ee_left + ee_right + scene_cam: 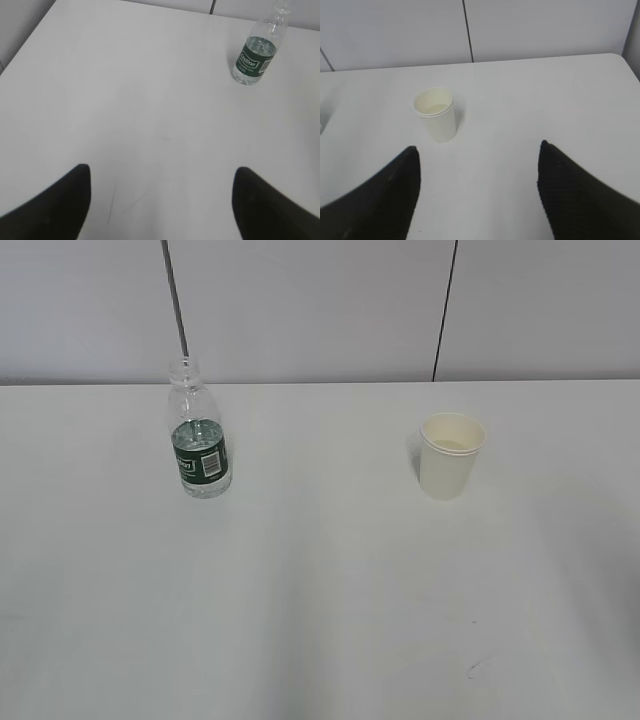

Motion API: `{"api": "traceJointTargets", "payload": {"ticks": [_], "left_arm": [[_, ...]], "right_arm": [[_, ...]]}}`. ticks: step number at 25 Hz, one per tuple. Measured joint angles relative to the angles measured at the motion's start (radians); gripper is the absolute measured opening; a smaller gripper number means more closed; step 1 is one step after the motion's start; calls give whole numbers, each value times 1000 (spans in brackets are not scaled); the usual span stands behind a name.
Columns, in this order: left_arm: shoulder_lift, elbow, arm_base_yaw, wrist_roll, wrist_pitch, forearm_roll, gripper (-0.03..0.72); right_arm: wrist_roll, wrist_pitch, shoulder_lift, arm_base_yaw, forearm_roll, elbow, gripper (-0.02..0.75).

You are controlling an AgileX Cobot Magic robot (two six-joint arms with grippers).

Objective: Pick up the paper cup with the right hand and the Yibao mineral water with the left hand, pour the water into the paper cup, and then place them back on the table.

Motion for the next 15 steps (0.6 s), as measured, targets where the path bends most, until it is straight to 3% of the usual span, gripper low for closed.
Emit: {"api": "traceJointTargets", "payload": {"ticks": [6, 15], "left_arm": [[0, 0, 0, 0, 0, 0, 531], [0, 0, 0, 0, 0, 0, 531]], "right_arm": [[-248, 164, -136, 0, 201, 0, 572], [-283, 431, -367, 0, 227, 0, 572]]}}
